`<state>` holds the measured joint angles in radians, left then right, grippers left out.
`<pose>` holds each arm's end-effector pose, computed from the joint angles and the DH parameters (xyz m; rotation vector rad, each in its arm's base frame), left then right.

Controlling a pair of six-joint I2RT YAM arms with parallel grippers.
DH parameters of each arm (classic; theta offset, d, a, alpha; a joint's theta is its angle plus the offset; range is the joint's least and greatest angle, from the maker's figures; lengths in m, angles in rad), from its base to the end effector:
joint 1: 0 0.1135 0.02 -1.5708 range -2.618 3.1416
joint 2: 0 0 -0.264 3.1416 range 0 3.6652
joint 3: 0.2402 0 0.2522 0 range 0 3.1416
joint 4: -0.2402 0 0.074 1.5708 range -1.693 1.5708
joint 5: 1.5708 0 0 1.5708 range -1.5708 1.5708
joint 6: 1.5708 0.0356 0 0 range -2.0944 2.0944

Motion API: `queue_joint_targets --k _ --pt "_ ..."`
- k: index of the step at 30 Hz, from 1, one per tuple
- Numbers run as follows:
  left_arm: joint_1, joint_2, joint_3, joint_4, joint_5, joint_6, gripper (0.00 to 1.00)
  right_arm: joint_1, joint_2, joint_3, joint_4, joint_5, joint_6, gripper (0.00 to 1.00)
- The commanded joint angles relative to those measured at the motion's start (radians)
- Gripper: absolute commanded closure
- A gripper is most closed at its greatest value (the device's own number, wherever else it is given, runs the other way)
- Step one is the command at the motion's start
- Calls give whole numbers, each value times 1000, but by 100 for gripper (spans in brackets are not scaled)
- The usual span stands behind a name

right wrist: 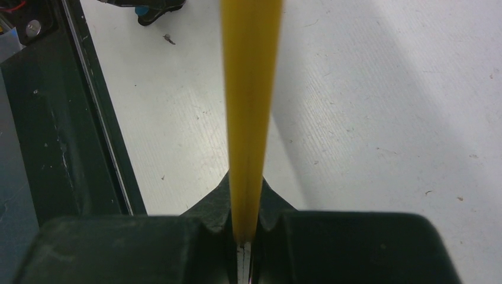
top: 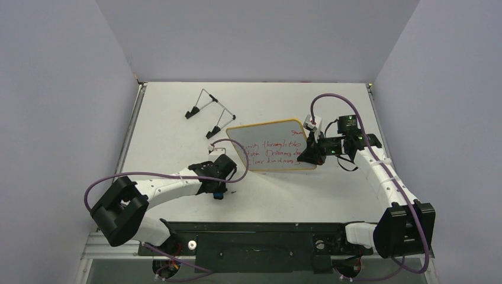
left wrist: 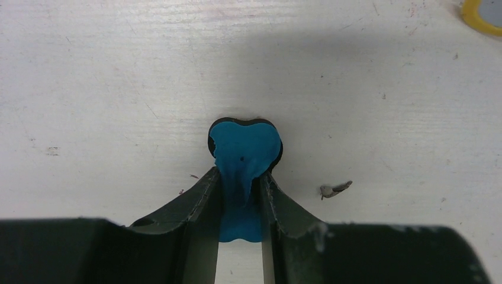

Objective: Erase the whiteboard
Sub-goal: Erase the center of the board with the whiteboard.

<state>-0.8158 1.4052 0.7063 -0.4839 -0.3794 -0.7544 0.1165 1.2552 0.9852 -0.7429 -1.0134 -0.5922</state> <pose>0.1762 -0.1680 0.1631 -0.0182 2.6057 -0.0080 0.2342 0.0578 0.2782 -1.0833 1.9276 1.0305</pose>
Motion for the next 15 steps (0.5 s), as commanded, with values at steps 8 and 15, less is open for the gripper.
queue_joint_targets --k 8,15 --pt "4 -155 -39 107 91 89 100 -6 9 43 -22 -49 -33 100" --pt "-135 -536 -176 639 251 161 100 -5 33 39 -14 -48 -12 100"
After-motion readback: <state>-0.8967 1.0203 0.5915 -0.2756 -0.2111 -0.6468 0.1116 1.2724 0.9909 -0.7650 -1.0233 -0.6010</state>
